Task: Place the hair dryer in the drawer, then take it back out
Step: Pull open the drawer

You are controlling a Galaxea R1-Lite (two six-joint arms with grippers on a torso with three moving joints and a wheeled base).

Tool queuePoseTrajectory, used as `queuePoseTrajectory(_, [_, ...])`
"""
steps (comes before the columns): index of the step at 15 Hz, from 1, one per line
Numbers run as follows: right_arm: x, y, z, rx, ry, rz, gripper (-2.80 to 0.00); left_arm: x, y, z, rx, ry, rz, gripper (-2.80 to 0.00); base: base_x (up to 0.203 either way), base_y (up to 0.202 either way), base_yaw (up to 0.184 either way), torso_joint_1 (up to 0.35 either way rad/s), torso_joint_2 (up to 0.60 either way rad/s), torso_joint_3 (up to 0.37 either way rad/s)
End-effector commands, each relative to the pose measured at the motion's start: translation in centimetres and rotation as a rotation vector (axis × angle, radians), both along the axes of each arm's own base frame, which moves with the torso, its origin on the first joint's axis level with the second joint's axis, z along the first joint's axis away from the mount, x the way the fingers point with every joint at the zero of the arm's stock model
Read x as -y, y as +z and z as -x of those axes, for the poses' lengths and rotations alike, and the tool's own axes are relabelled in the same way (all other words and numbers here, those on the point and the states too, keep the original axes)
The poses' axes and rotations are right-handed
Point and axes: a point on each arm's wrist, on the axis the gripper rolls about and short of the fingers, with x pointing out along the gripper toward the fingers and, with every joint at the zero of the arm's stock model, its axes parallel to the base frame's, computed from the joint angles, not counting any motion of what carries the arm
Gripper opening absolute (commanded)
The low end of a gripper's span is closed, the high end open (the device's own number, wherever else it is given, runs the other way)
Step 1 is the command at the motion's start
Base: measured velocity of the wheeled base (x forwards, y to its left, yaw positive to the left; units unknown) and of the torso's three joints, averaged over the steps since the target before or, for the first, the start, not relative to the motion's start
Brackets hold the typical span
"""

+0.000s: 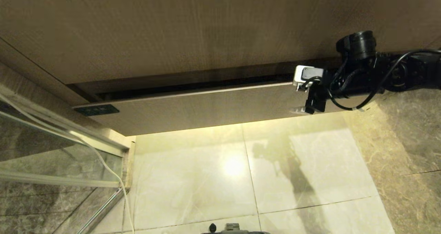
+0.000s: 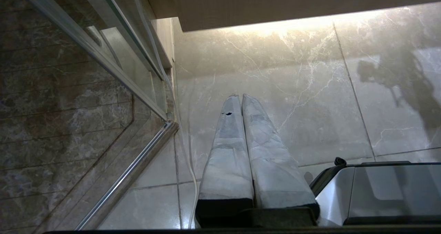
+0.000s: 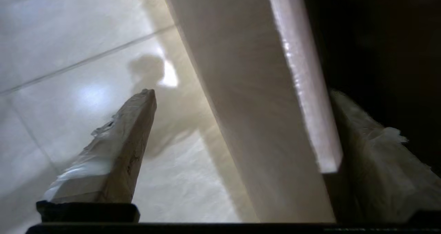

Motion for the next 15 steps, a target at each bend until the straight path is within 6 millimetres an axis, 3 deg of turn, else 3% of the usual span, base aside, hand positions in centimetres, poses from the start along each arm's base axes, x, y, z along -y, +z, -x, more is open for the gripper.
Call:
queuePoseTrajectory(1, [0.1, 0.0, 0.3, 0.005, -0.005, 0.010, 0.00, 0.0, 0.0, 0.0, -0.001, -0.001, 0.000, -2.80, 0.000, 0.000, 0.000, 0.000, 0.00, 0.000])
queuePoseTrajectory(6, [0.6, -0.6, 1.6, -0.036, -0.016, 0.020, 0.00, 0.0, 0.0, 0.0, -0.001, 0.001, 0.000, -2.80, 0.000, 0.000, 0.000, 0.000, 0.00, 0.000])
queuePoseTrajectory(8, [0.8, -1.4, 3.2, -0.153, -0.034, 0.000, 0.00, 0.0, 0.0, 0.0, 0.000, 0.001, 0.000, -2.80, 0.000, 0.000, 0.000, 0.000, 0.00, 0.000])
queuePoseTrajectory(15, [2.2, -1.2, 8.4, -0.334, -0.165, -0.111, 0.00, 0.0, 0.0, 0.0, -0.001, 0.001, 0.000, -2.80, 0.000, 0.000, 0.000, 0.000, 0.00, 0.000])
